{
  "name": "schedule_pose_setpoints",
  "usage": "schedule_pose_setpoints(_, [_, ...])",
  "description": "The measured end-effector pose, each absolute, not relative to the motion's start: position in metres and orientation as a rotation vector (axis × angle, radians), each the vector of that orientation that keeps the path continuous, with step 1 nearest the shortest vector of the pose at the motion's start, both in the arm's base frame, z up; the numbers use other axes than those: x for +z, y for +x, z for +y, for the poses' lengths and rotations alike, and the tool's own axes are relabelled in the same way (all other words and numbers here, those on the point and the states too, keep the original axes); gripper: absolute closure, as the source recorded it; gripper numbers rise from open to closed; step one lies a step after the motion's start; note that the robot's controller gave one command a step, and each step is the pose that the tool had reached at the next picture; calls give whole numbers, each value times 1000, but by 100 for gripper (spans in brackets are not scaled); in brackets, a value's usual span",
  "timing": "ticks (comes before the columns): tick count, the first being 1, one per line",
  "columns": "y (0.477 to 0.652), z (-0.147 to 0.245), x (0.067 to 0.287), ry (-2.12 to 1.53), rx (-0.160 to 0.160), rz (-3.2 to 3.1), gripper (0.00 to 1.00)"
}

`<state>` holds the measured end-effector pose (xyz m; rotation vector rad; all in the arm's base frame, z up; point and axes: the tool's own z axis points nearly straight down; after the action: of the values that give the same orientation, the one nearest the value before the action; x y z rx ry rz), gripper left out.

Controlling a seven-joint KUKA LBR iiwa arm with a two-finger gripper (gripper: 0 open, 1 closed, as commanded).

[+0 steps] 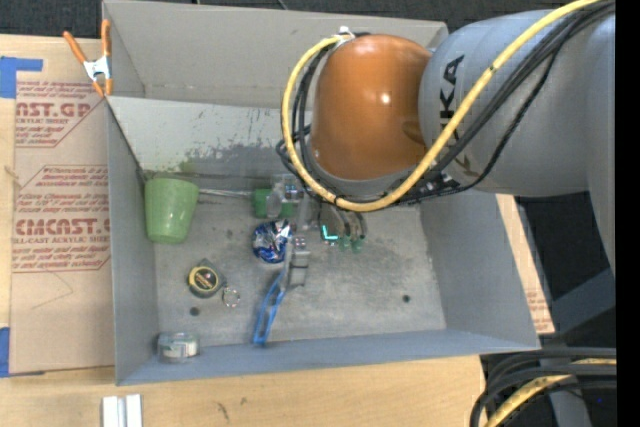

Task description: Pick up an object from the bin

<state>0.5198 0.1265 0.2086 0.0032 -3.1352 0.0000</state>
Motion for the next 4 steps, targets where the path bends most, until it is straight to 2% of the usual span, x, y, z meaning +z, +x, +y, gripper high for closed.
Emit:
schedule_pose_setpoints(1, [550, 118, 91, -17, 0, -3136, 0])
schedule_pose_setpoints(2, [570, 71, 69, 518, 2, -3100, 0])
schedule_pose_setpoints(3, [570, 73, 70, 519, -2, -3101, 100])
schedule_pose_setpoints(4, [570, 73, 70, 518, -3, -3100, 0])
